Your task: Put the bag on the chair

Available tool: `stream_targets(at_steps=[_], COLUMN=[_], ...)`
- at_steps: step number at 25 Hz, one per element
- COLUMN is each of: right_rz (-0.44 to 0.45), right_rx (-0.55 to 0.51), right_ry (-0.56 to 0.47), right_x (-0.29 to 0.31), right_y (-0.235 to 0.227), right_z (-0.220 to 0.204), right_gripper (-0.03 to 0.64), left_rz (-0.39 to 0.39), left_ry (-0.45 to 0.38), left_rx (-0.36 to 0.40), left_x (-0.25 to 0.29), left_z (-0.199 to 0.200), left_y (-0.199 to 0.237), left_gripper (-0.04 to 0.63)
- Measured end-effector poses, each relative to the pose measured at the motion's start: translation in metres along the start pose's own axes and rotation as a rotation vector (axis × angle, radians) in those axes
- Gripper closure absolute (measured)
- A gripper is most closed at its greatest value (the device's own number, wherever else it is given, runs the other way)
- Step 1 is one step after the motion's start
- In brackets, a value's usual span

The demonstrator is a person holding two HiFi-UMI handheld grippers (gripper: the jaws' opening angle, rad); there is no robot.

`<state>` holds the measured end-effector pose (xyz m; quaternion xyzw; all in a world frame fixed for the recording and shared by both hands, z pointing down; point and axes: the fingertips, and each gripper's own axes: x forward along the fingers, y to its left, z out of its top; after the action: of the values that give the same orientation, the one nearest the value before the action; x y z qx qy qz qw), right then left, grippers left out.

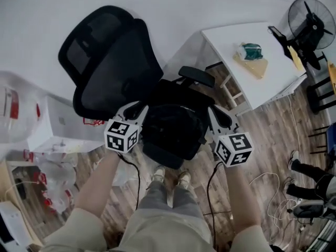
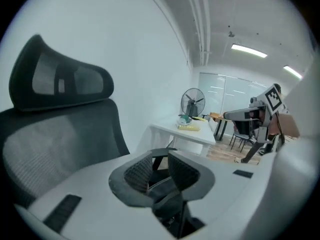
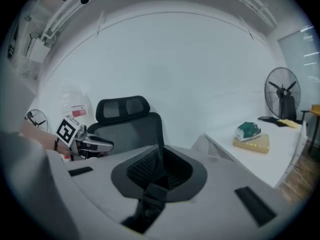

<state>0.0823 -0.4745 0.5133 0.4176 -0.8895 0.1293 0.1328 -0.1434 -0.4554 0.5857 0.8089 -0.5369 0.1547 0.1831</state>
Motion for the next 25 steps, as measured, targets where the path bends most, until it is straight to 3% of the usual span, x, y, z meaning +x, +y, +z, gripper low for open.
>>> stream_targets(at_steps=[7,12,18,25], right_rz=[0.042,0.073,0.093,0.144], right_rx=[-0.003,-0.034,-0.080,-0.072], right_ry=[-0.137,-0.226,-0.287,-0.307], right_x=[-0.079,-0.125,-0.166,-0.200], right_y=[0.037,0.067,0.095,0.121], right_z=[0.097,0.142,0.169,0.169], right_gripper=[0.578,0.580,0.580,0.591], left_rz=[-0.040,-0.073,-0.095,-0.128], left_ry=[-0.137,-0.227,-0.321,-0.318], left_rx=[0.155,0.173,0.191,0.261], left_x=[-0.064,-0.109,-0.160,-0.196], left_z=[0.086,0.128,0.160,0.170], left_y=[-0.054,-0.086,-0.116,-0.141], left_gripper=[0.503,0.514,0.526,0.546])
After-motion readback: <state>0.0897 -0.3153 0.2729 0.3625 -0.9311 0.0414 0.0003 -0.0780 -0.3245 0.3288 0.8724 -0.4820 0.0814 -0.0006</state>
